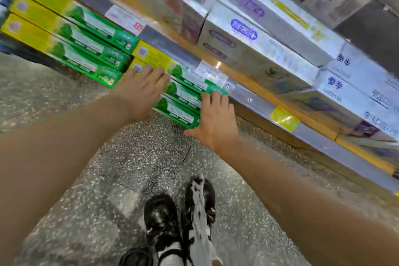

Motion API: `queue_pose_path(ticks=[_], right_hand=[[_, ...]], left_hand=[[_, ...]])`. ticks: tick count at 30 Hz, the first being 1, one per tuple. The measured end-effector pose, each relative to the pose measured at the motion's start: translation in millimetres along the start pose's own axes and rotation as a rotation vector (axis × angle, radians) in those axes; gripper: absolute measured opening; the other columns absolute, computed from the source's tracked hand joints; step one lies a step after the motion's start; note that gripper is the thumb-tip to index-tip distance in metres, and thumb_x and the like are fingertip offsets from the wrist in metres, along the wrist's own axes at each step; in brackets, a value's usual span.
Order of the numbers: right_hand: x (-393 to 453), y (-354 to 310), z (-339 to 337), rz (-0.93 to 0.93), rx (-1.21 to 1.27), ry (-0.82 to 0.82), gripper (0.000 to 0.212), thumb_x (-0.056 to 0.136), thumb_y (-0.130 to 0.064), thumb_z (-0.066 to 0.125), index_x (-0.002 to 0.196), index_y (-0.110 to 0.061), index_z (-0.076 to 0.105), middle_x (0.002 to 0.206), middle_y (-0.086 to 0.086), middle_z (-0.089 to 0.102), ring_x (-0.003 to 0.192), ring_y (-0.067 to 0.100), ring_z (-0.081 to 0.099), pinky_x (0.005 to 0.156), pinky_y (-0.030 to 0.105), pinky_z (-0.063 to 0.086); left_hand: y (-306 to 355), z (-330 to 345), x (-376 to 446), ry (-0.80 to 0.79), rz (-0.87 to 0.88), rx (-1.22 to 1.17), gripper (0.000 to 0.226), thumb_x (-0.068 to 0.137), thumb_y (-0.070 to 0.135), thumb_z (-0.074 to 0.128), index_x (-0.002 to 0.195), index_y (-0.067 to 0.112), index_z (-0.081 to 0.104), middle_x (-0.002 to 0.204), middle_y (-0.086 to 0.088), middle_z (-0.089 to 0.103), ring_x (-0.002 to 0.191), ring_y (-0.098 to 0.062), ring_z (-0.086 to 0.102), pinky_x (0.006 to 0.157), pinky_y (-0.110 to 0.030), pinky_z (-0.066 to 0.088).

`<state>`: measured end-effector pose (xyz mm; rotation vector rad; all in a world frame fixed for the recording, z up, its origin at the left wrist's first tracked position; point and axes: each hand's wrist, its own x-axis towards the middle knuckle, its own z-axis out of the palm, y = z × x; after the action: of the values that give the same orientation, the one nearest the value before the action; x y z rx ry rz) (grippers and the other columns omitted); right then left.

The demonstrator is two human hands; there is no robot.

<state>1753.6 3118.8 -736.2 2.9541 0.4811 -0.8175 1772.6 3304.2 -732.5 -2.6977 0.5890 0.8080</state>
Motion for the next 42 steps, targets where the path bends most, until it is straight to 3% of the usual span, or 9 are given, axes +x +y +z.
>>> queue_pose_path(ticks=[11, 17, 21, 24, 27, 31, 36, 39, 42], right_hand=[[-14.9, -24.2, 17.1, 0.048, -0.032, 0.044, 0.099, 0.074, -0.046, 0.073, 0.142, -0.003, 0.016, 0.136, 0.013, 0.035, 0.124, 0.030, 0.037, 0.105, 0.045, 0.030], [-74.3, -0.7, -48.7, 0.061, 0.015, 0.081, 0.104, 0.029, -0.046, 0.089, 0.115, -0.002, 0.051, 0.096, 0.013, 0.062, 0.079, 0.033, 0.061, 0.063, 0.043, 0.052], [-112.8, 13.6, -138.7, -0.006, 0.062, 0.158, 0.099, 0.034, -0.038, 0.086, 0.117, -0.003, 0.045, 0.099, 0.014, 0.060, 0.082, 0.037, 0.060, 0.055, 0.046, 0.054], [-136.6, 9.9, -225.2, -0.029, 0.000, 0.230, 0.102, 0.031, -0.047, 0.084, 0.116, -0.006, 0.045, 0.094, 0.010, 0.060, 0.080, 0.030, 0.055, 0.053, 0.041, 0.053], [-155.3, -4.2, -314.6, -0.068, -0.046, 0.284, 0.113, 0.020, -0.069, 0.077, 0.112, -0.009, 0.047, 0.089, 0.004, 0.061, 0.080, 0.023, 0.049, 0.048, 0.034, 0.054], [-196.0, -34.7, -436.5, -0.146, -0.035, 0.379, 0.114, 0.005, -0.066, 0.068, 0.104, -0.014, 0.048, 0.087, -0.002, 0.051, 0.077, 0.021, 0.048, 0.041, 0.028, 0.051], [-269.9, -73.4, -576.9, -0.366, -0.085, 0.559, 0.111, 0.019, -0.079, 0.064, 0.111, -0.019, 0.049, 0.092, -0.006, 0.060, 0.076, 0.016, 0.063, 0.050, 0.022, 0.053], [-320.3, -99.2, -659.6, -0.580, -0.134, 0.654, 0.096, 0.057, -0.075, 0.057, 0.128, -0.013, 0.043, 0.109, 0.002, 0.060, 0.095, 0.023, 0.061, 0.071, 0.031, 0.056], [-356.1, -123.8, -721.6, -0.788, -0.116, 0.830, 0.082, 0.063, -0.067, 0.051, 0.124, -0.014, 0.046, 0.097, 0.002, 0.057, 0.083, 0.023, 0.058, 0.064, 0.030, 0.055]], left_hand=[[14.0, 5.4, -3.8, 0.006, 0.033, 0.193, 0.088, 0.083, 0.037, 0.060, 0.143, 0.004, 0.005, 0.143, -0.012, 0.019, 0.135, -0.029, 0.021, 0.115, -0.044, 0.016], [10.1, -53.3, -43.9, 0.089, 0.168, 0.024, 0.090, 0.083, 0.041, 0.064, 0.144, 0.007, 0.007, 0.148, -0.010, 0.020, 0.138, -0.028, 0.021, 0.116, -0.042, 0.010], [-12.8, -141.9, -92.0, 0.198, 0.193, -0.091, 0.086, 0.077, 0.030, 0.067, 0.143, 0.004, 0.019, 0.145, -0.014, 0.029, 0.132, -0.031, 0.031, 0.111, -0.043, 0.023], [-47.9, -215.1, -137.6, 0.430, 0.141, -0.139, 0.087, 0.047, 0.033, 0.083, 0.121, 0.002, 0.048, 0.116, -0.014, 0.056, 0.102, -0.031, 0.057, 0.088, -0.040, 0.049], [-85.1, -279.8, -189.4, 0.569, 0.063, -0.123, 0.095, 0.026, 0.044, 0.080, 0.107, 0.007, 0.047, 0.096, -0.006, 0.065, 0.080, -0.023, 0.064, 0.071, -0.029, 0.054], [-128.4, -376.7, -279.6, 0.614, -0.015, -0.081, 0.098, 0.005, 0.049, 0.074, 0.095, 0.012, 0.063, 0.081, -0.001, 0.067, 0.067, -0.018, 0.064, 0.061, -0.024, 0.052], [-170.6, -475.3, -418.1, 0.599, -0.133, -0.042, 0.100, 0.019, 0.068, 0.063, 0.104, 0.014, 0.056, 0.088, 0.001, 0.064, 0.076, -0.017, 0.064, 0.063, -0.029, 0.057], [-179.5, -531.4, -510.0, 0.694, -0.265, -0.010, 0.090, 0.033, 0.069, 0.049, 0.105, 0.015, 0.052, 0.087, 0.000, 0.060, 0.074, -0.019, 0.062, 0.063, -0.029, 0.053], [-176.3, -577.1, -593.2, 0.785, -0.424, 0.063, 0.087, 0.032, 0.059, 0.049, 0.106, 0.013, 0.047, 0.084, -0.003, 0.063, 0.070, -0.023, 0.064, 0.059, -0.027, 0.053]])
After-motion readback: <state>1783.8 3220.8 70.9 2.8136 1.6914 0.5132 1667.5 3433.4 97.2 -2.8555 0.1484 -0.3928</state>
